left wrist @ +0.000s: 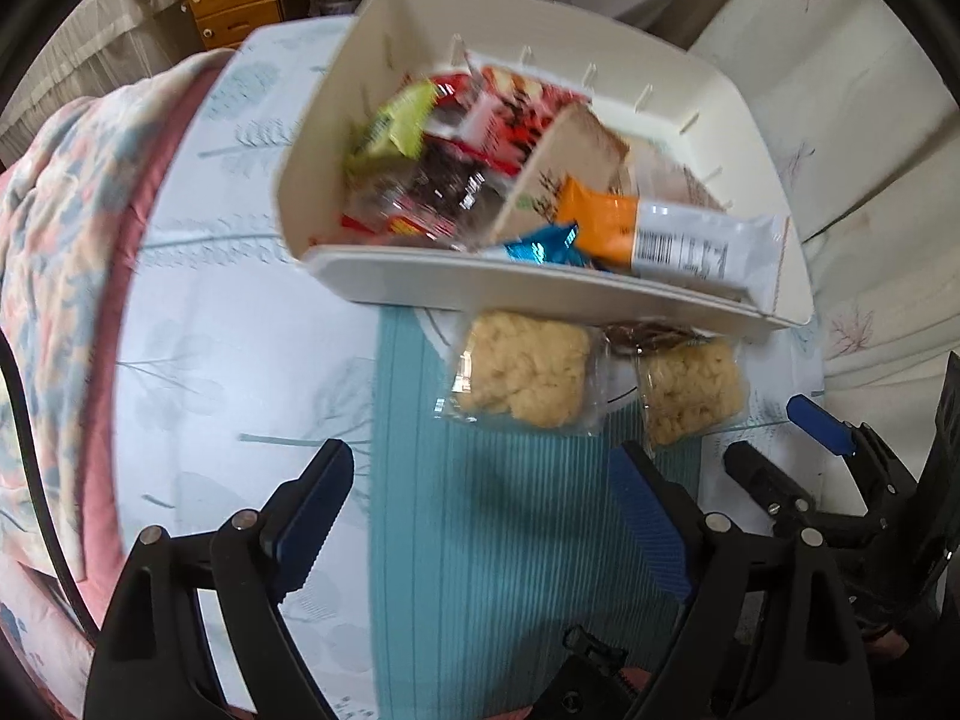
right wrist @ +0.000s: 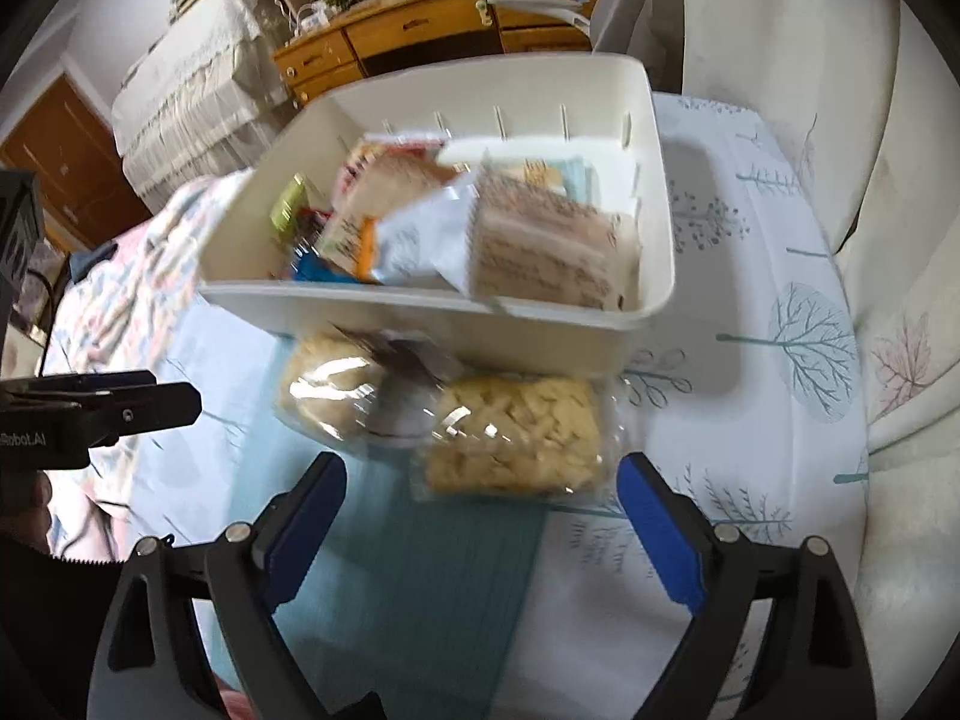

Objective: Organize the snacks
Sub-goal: 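Grasp a clear cracker pack with the left tool while the right tool grasps the other cracker pack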

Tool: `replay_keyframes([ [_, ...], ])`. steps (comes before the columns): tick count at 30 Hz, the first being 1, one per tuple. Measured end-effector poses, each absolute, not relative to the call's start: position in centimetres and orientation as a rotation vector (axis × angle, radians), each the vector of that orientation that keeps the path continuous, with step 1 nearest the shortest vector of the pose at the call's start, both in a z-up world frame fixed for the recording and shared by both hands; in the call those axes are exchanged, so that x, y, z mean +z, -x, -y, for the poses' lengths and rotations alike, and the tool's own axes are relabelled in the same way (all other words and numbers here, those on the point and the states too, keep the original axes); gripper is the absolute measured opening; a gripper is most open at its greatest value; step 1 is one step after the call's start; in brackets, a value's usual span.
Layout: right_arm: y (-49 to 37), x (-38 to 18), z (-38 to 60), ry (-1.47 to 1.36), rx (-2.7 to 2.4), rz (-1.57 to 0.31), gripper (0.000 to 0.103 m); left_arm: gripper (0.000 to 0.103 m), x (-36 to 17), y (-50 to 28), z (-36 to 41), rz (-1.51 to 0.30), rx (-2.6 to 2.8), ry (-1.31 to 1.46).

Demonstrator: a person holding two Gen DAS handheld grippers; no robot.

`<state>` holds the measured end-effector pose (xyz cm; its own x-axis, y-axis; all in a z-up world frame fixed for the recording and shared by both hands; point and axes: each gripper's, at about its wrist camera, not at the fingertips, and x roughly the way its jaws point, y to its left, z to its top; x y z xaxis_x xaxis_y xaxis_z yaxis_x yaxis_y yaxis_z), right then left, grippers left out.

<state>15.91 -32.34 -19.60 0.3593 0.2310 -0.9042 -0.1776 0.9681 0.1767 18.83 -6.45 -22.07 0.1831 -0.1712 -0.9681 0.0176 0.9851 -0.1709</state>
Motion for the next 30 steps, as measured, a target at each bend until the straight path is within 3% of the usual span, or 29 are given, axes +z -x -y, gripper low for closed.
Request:
replay_keyframes([
  [9,-16.1,-22.7,32.6,0.0,0.286,-1.154,0.093,0.09,-27.2,-20.6,9.4,-1.397,-0.144,0.098],
  [30,-17.5,-25.4,32.4,0.035,0.327,-1.15,0.1,0.087,-31.3,-21.8,10.2,-1.417,-0.107,0.117],
])
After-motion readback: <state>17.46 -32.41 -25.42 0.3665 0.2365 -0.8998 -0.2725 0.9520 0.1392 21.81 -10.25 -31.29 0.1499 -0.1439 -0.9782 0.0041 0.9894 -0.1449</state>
